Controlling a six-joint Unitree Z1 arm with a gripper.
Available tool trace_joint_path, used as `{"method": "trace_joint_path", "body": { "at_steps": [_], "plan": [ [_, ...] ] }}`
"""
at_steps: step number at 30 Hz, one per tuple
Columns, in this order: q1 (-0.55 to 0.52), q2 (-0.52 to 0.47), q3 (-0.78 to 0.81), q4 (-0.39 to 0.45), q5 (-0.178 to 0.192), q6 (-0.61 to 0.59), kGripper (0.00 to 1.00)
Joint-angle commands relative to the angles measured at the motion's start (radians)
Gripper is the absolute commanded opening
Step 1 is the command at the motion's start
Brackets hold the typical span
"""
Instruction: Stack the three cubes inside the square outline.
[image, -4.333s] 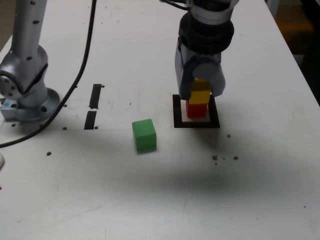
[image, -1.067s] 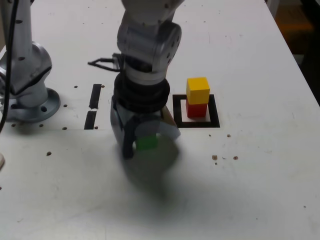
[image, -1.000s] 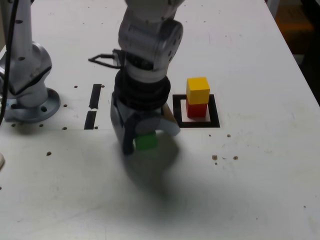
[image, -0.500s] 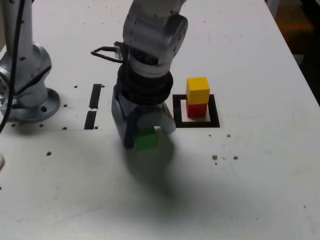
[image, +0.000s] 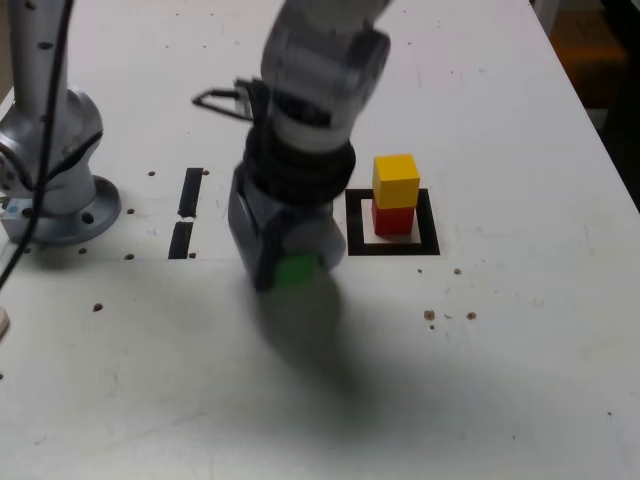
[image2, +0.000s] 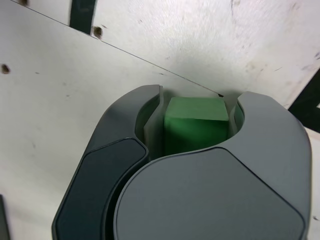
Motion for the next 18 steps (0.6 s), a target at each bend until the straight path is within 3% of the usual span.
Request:
{"method": "trace_joint_path", "body": {
  "at_steps": [1,11,14,18],
  "plan": [
    [0.006,-0.029,-0.018,0.041,0.014,-0.003,0.23],
    [0.033,-0.168,-0.320,0.387,0.150,0.086,0.21],
    [0.073,-0.171,-0.406,0.449,0.163,0.166,0.21],
    [0.152,-0.122,-0.490,0.463,0.157,0.315,0.20]
  ]
}}
